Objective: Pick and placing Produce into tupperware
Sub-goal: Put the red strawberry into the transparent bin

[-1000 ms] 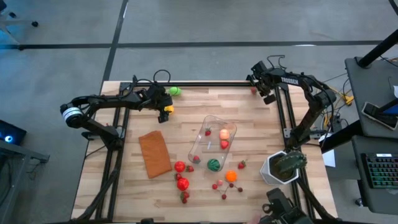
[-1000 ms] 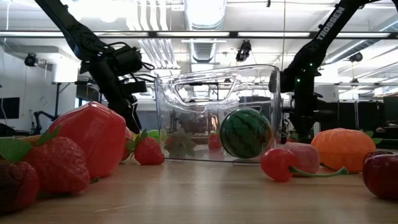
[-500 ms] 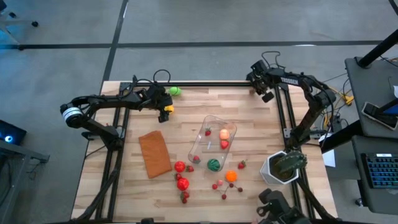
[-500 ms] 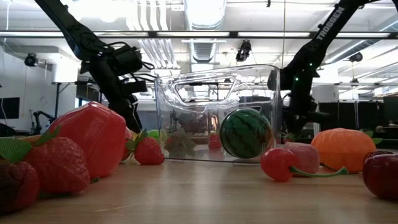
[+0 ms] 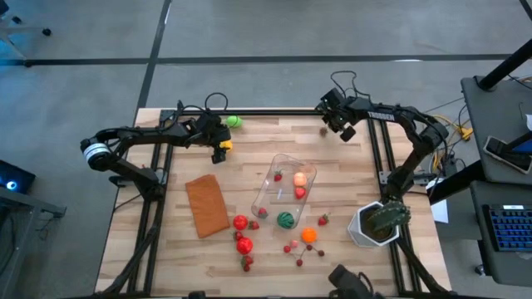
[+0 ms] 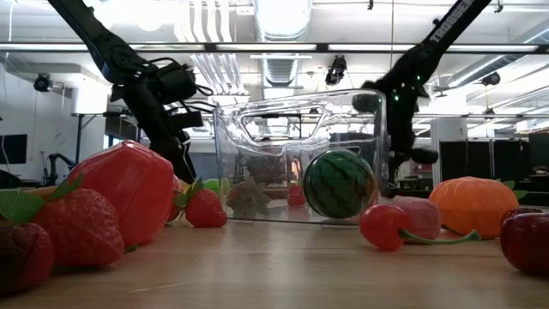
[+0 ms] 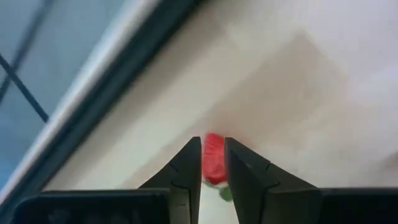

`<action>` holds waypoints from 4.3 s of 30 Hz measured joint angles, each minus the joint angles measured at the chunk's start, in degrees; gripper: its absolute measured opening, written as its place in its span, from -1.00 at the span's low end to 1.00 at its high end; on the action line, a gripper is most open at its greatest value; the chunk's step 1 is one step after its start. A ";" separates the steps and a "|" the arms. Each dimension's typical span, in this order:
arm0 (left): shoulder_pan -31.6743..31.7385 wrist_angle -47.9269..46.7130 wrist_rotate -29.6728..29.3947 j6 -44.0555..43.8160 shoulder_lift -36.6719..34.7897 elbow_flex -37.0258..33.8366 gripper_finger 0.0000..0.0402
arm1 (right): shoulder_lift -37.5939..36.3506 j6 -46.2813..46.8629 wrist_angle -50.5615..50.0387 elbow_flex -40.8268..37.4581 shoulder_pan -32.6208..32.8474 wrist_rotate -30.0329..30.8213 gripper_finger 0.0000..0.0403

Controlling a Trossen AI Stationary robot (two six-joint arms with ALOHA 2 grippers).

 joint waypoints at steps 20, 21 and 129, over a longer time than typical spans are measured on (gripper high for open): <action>0.00 -0.02 -0.02 -0.04 0.00 0.33 0.30 | -11.88 -15.27 3.57 0.04 4.44 16.46 -0.67; 0.00 -0.02 -0.02 -0.04 0.00 0.33 0.30 | -12.57 -15.99 3.77 0.04 4.44 15.06 -0.67; 0.00 0.04 -1.50 -4.70 0.02 0.66 0.30 | 12.05 -44.47 -8.47 9.46 3.06 -0.53 -0.07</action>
